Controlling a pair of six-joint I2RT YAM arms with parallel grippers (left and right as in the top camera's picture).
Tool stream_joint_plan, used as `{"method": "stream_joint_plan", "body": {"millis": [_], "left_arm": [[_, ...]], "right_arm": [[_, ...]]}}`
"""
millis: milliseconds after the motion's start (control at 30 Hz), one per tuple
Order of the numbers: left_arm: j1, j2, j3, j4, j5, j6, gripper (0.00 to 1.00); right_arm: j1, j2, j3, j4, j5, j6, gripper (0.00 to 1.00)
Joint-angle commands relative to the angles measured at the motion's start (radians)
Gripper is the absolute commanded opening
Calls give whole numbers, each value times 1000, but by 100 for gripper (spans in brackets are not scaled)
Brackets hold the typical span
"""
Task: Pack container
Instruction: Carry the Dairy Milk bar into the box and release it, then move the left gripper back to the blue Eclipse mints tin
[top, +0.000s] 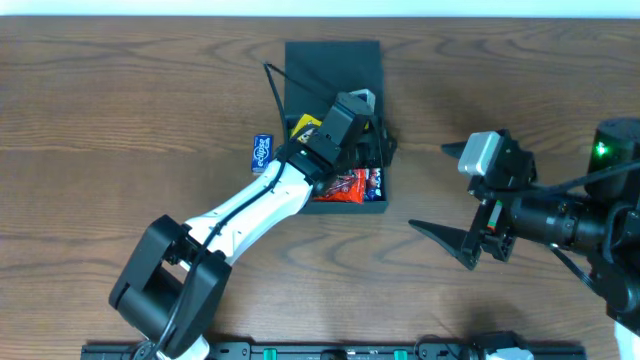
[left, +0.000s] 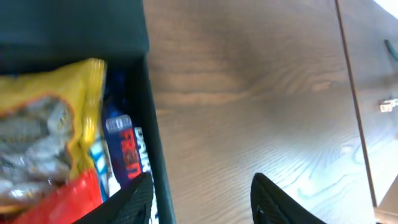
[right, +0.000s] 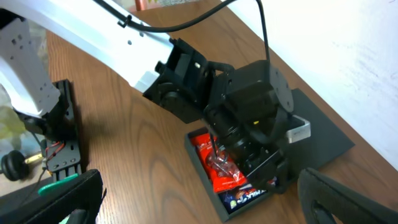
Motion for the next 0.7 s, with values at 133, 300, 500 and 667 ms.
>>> {"method": "stream_joint_plan", "body": {"millis": [133,300,500,667], "left_arm": [[145,-61,12,0,-23,179,64],[320,-67,12,-58,-26,240,63],[439,-67,12,-157,-34,371,63],[487,-67,12,-286,-182,489,65]], "right_arm": [[-8,-2,6,3,-19,10,99],[-8,-1,6,19,-19,10,99],[-7,14,6,46,-19,10,99],[-7,64,6,65,-19,10,99]]}}
